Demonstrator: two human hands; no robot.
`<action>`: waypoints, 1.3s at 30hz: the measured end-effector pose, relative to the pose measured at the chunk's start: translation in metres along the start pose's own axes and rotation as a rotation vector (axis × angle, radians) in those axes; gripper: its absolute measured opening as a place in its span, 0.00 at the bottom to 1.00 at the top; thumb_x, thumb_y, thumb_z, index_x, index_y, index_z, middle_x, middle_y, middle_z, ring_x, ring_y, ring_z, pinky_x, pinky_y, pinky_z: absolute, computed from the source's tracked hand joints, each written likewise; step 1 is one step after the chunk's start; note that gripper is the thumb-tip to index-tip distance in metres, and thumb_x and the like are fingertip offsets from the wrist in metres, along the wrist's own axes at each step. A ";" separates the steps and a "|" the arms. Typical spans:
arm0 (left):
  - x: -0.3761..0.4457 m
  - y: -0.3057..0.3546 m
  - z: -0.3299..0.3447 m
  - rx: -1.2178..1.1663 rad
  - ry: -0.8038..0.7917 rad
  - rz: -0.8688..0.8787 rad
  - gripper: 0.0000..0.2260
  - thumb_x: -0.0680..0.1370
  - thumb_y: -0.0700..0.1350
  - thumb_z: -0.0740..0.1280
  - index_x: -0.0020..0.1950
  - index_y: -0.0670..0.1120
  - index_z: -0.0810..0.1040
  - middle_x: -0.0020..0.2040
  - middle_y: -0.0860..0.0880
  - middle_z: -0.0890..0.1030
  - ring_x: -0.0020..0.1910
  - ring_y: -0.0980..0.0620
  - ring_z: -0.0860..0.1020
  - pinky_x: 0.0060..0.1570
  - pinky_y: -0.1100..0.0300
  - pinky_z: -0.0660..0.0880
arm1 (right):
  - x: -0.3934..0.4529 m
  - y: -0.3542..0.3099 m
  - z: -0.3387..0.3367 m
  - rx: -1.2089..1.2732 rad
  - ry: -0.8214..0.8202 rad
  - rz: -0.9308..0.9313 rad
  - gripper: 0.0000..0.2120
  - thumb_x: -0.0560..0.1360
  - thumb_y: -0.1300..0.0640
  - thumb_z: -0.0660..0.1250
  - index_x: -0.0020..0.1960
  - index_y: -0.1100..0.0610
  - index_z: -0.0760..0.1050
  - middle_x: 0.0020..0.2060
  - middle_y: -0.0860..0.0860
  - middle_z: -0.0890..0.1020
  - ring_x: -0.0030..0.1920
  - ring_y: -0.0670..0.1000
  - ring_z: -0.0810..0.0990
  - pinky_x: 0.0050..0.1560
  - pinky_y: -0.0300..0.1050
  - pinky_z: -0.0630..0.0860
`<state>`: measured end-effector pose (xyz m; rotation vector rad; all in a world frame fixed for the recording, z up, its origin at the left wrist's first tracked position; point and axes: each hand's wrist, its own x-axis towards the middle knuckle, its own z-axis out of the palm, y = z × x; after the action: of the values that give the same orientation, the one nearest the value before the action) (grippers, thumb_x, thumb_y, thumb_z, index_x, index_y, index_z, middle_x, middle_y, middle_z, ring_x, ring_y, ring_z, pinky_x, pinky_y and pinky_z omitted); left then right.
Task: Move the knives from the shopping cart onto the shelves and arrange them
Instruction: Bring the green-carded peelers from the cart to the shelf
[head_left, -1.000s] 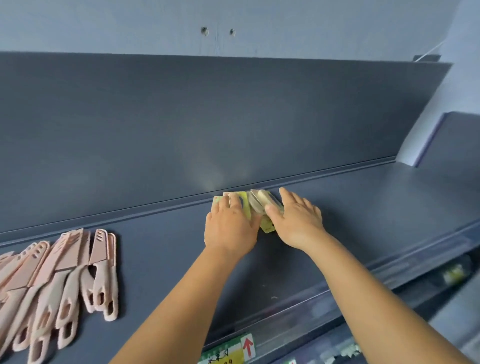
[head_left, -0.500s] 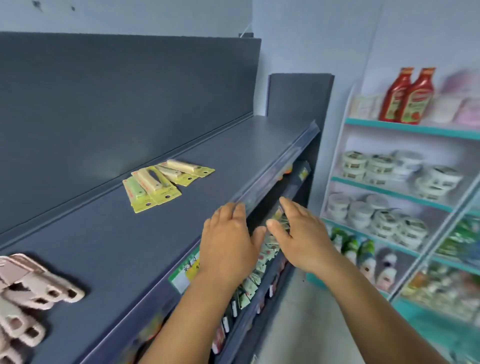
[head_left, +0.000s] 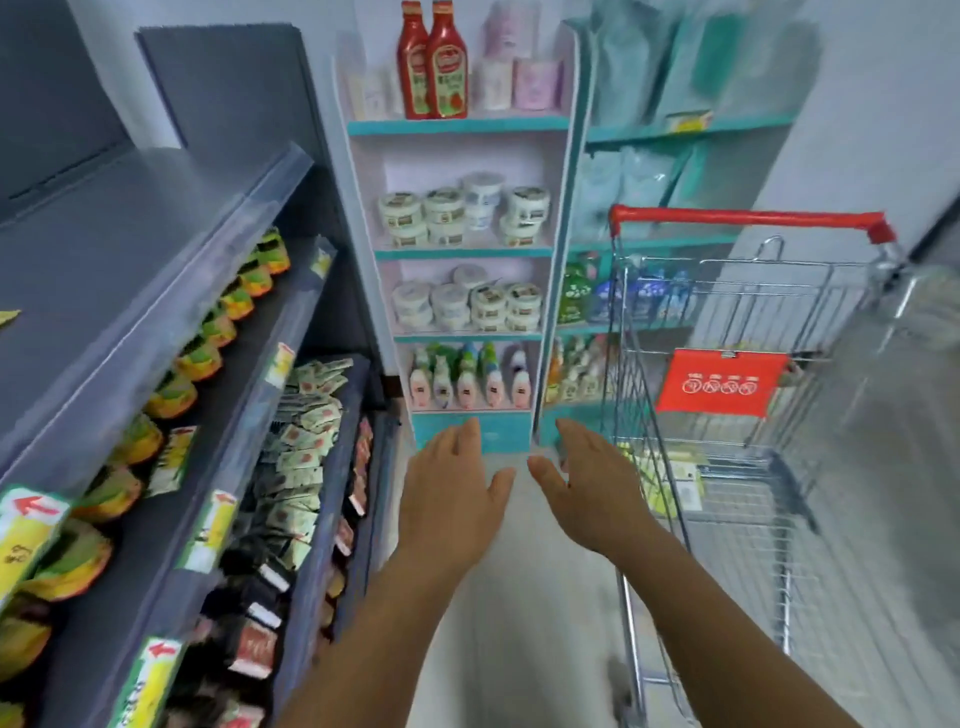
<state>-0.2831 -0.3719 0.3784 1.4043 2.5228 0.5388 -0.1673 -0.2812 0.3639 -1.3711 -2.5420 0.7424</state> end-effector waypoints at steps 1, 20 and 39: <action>0.002 0.012 0.010 -0.010 -0.029 0.009 0.29 0.80 0.56 0.57 0.77 0.47 0.53 0.73 0.49 0.63 0.72 0.48 0.62 0.70 0.53 0.61 | -0.001 0.016 -0.001 0.010 0.015 0.038 0.38 0.73 0.33 0.48 0.76 0.55 0.57 0.73 0.52 0.66 0.73 0.53 0.63 0.72 0.51 0.59; 0.102 0.234 0.209 -0.060 -0.291 0.053 0.31 0.80 0.54 0.61 0.78 0.49 0.50 0.76 0.49 0.59 0.73 0.47 0.61 0.70 0.52 0.64 | 0.068 0.300 -0.055 0.107 -0.046 0.288 0.30 0.79 0.44 0.56 0.75 0.58 0.58 0.74 0.54 0.64 0.73 0.55 0.62 0.72 0.51 0.59; 0.217 0.222 0.441 0.044 -0.466 -0.319 0.35 0.81 0.52 0.58 0.78 0.46 0.39 0.78 0.41 0.48 0.74 0.40 0.58 0.68 0.48 0.65 | 0.209 0.469 0.042 0.122 -0.240 0.250 0.28 0.80 0.51 0.59 0.77 0.55 0.54 0.75 0.52 0.61 0.72 0.55 0.61 0.71 0.48 0.59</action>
<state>-0.0719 0.0143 0.0669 0.9660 2.3106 0.0822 0.0451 0.0893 0.0763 -1.6678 -2.4695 1.1508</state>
